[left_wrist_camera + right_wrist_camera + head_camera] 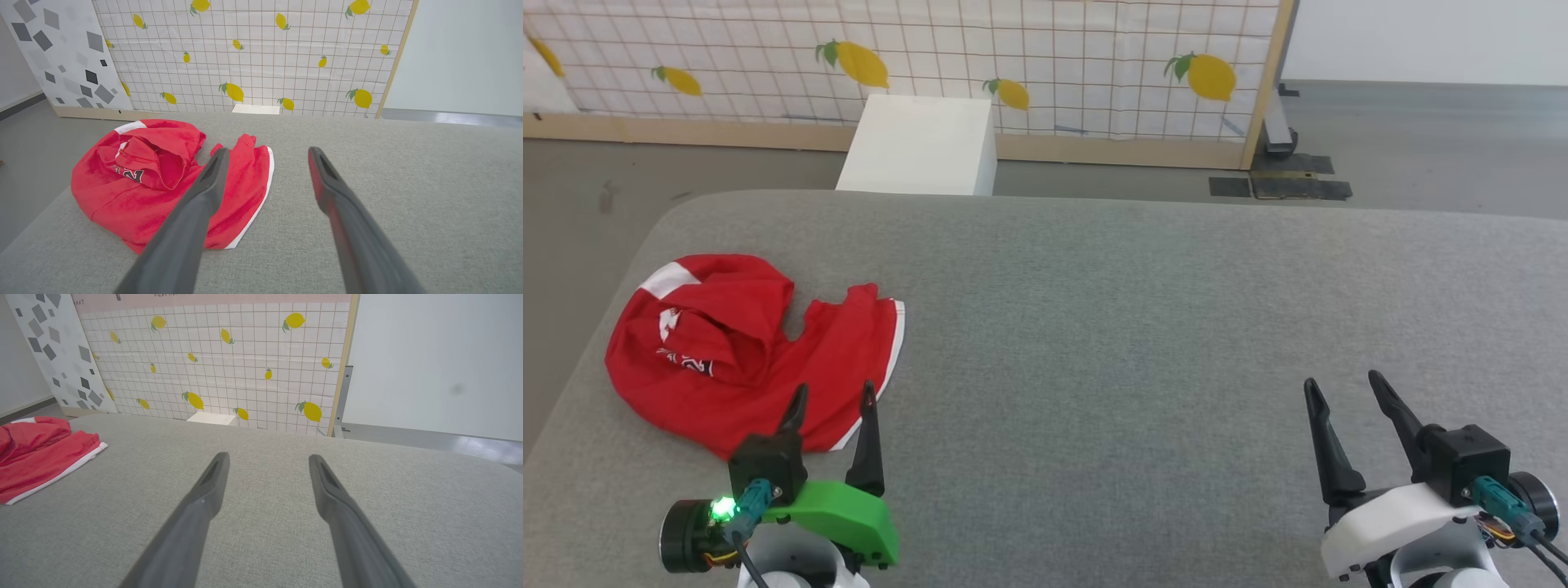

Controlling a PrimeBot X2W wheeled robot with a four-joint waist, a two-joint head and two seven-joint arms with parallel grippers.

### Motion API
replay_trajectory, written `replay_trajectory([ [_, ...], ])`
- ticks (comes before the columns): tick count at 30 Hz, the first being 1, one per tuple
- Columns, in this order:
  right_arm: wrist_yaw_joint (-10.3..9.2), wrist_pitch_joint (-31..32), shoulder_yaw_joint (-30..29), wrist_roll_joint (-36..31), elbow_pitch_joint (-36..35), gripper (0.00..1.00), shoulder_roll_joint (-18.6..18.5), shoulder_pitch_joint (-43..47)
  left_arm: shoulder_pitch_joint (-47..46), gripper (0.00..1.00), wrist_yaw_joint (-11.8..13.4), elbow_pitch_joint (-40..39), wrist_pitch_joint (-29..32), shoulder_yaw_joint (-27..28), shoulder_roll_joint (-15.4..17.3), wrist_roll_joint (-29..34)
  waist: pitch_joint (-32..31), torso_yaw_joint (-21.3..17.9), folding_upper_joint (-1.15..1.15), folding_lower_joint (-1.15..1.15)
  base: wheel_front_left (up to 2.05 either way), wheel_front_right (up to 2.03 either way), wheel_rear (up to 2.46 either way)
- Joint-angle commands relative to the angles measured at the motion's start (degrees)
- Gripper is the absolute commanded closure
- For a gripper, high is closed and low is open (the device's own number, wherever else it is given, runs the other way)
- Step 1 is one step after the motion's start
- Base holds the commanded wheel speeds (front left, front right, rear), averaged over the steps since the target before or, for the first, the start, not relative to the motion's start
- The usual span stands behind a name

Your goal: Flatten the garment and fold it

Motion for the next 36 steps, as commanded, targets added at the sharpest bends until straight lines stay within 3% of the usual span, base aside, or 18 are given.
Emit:
replay_trajectory([
  [1, -0.03, -0.6, -0.1, 0.5, 0.2, 0.0, 0.0, 0.7, 0.8, 0.0, 0.3, 0.2, -0.6, -0.1, -0.1, -0.4, 0.0, 0.8, 0.0, 0.0, 0.0, 0.0, 0.0],
  [36, -0.05, -5.3, 0.1, 4.1, 2.3, 0.0, 0.0, 2.1, 2.3, 0.0, 1.4, 1.9, -5.2, 0.1, -0.1, -3.9, 0.5, 14.2, 0.0, 0.0, 0.0, 0.0, 0.0],
])
